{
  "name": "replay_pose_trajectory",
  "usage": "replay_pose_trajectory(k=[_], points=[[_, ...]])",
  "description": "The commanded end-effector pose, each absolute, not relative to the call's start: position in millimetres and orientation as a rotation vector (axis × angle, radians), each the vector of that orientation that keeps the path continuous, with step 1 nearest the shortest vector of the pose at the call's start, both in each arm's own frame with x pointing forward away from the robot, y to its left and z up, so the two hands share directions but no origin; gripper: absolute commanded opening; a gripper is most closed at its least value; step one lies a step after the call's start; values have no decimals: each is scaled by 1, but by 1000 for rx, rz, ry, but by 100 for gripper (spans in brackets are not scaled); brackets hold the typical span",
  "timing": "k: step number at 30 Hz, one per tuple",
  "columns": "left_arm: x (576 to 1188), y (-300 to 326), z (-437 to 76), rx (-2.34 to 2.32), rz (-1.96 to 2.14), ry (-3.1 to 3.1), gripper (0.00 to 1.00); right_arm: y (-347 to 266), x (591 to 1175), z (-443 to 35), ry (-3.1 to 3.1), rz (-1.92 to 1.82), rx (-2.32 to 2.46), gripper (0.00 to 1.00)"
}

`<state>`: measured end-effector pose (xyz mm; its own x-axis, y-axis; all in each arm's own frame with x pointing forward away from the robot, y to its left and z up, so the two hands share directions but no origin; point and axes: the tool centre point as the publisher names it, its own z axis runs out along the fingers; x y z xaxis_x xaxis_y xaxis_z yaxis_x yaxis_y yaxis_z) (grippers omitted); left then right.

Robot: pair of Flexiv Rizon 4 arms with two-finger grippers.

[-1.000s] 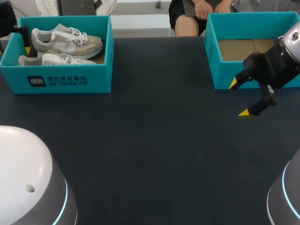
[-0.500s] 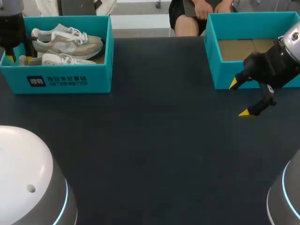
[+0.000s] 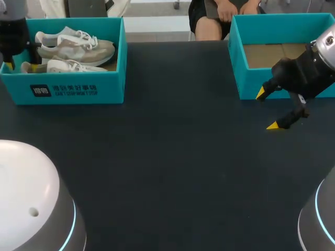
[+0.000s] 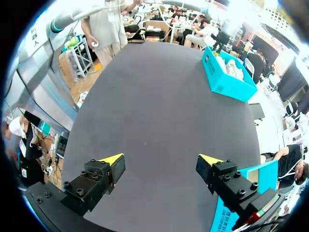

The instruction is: Take the shoe out of the shoebox, open the shoe tongue, remove and reinsert the insole, then place the shoe into the shoebox

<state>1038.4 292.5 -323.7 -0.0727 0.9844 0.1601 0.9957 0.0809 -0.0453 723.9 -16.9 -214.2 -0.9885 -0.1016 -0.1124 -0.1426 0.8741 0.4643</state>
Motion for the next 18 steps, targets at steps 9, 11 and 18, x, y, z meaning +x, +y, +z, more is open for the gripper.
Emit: replay_pose_trajectory(k=[9,11,18], points=[[1045,290,-353,-1999,-135,-2199,73,-17,724,-215,2959,740,-192,100],[1047,291,-356,-1983,-139,-2204,69,-17,724,-215,2959,740,-192,100],[1048,291,-360,-1967,-177,-2203,30,-17,724,-215,2959,740,-192,100]])
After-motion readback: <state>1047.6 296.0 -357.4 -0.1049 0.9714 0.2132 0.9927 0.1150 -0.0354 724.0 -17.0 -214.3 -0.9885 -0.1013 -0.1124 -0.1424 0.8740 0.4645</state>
